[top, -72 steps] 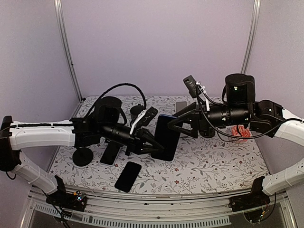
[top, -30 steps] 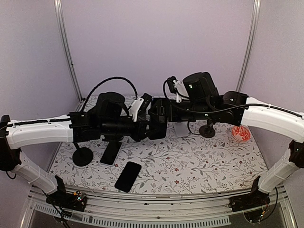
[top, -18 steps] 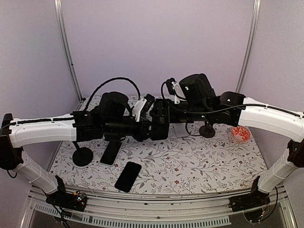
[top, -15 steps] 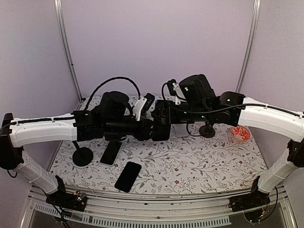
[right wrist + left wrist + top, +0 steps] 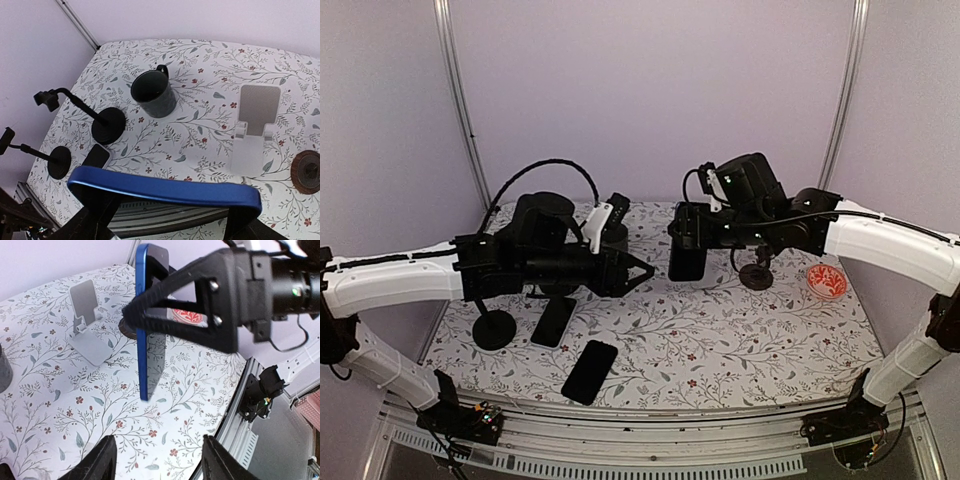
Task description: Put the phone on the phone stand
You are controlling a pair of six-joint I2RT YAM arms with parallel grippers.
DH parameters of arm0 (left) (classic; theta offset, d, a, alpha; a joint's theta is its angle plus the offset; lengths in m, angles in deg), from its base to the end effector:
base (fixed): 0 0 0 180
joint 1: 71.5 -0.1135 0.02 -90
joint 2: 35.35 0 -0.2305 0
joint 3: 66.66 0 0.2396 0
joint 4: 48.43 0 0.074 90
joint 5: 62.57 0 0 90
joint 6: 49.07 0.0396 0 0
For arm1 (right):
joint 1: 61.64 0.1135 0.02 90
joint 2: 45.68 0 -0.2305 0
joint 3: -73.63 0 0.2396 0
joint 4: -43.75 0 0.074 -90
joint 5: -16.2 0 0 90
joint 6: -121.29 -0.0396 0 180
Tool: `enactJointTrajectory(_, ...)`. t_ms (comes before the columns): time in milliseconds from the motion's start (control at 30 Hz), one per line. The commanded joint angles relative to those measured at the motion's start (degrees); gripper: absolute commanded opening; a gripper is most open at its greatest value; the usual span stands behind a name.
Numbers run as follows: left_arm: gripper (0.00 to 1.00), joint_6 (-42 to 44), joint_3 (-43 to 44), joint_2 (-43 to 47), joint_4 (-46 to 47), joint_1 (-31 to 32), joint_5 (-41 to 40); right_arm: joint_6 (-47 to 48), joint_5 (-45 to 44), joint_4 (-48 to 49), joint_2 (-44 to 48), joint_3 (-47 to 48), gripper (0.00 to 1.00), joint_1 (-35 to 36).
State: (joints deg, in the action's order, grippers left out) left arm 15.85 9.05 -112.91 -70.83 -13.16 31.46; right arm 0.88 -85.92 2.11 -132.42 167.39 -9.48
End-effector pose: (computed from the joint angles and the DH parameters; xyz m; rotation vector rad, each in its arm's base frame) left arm 0.1621 -0.2681 0.2842 0.6584 2.0346 -0.9755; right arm 0.2136 0.2614 0.3089 -0.2972 2.2018 0.5911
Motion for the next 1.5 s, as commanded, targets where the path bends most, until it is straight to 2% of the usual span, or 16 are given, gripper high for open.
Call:
enactJointTrajectory(0,0.58,2.18,-0.3,3.78,-3.59,0.71,-0.85,7.03,-1.66,5.67,2.11,-0.03,0.57,-5.01)
enactJointTrajectory(367,0.59,4.6,-1.41,8.43,-8.58,0.68,-1.4,17.76,0.72,13.49,-6.83,3.66,0.57,-14.69)
enactJointTrajectory(633,0.63,5.23,-0.35,6.63,-8.89,0.46,-2.48,21.75,4.11,16.58,-13.9,8.77,0.57,-18.07)
enactJointTrajectory(867,0.63,5.75,2.0,3.62,-9.48,0.23,-3.02,22.25,6.55,17.19,-17.82,11.15,0.58,-18.93)
enactJointTrajectory(1133,0.63,5.45,1.65,4.22,-10.29,0.05,-3.78,20.73,7.44,17.73,-22.28,12.78,0.58,-19.03)
enactJointTrajectory(1467,0.64,4.08,-0.52,5.65,-10.38,0.09,-3.08,18.76,3.55,15.92,-24.04,13.29,0.59,-19.03)
